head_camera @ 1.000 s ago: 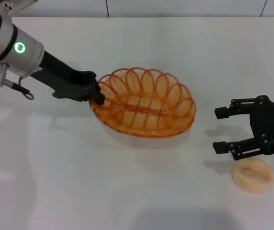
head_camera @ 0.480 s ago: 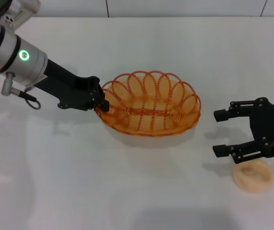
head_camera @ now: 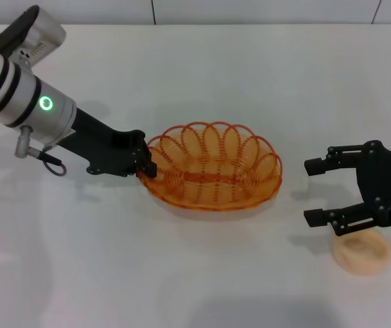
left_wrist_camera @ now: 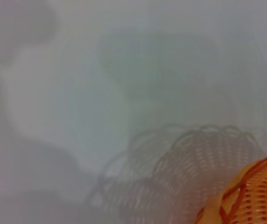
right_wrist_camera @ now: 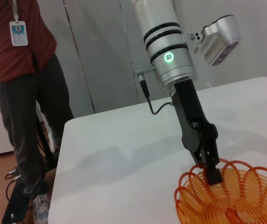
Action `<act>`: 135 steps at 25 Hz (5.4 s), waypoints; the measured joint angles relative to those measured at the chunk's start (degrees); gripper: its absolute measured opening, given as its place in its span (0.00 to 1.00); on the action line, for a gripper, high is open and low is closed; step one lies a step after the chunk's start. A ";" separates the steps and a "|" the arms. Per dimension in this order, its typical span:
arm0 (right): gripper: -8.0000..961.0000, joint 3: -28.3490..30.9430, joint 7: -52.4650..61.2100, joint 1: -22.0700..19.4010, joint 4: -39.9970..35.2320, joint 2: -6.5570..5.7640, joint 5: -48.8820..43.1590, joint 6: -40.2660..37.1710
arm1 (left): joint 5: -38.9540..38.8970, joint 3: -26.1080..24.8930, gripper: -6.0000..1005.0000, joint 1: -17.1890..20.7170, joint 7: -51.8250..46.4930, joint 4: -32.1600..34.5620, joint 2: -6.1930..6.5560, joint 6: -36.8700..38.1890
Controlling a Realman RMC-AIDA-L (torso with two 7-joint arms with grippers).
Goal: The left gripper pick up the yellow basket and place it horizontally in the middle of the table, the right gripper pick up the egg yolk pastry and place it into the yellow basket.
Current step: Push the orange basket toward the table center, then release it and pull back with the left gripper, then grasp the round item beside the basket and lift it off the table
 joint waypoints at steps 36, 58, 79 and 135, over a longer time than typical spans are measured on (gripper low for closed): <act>0.86 -0.06 0.18 0.35 -0.71 -0.30 -0.22 -1.88 | -2.27 -0.03 0.08 -0.49 0.82 -1.63 -2.22 -3.77; 0.86 -0.06 0.19 0.35 -0.69 -0.30 -0.32 -2.02 | -2.90 -0.16 0.11 -0.52 0.82 -1.69 -2.03 -3.08; 0.86 0.12 0.27 -0.13 -1.58 -0.12 -0.15 -1.61 | -14.09 -0.52 0.84 2.98 12.43 6.12 -0.45 -0.91; 0.69 0.33 12.57 -5.50 -0.17 -0.23 -15.05 9.31 | -21.46 1.07 0.88 11.92 54.92 22.74 -1.42 12.03</act>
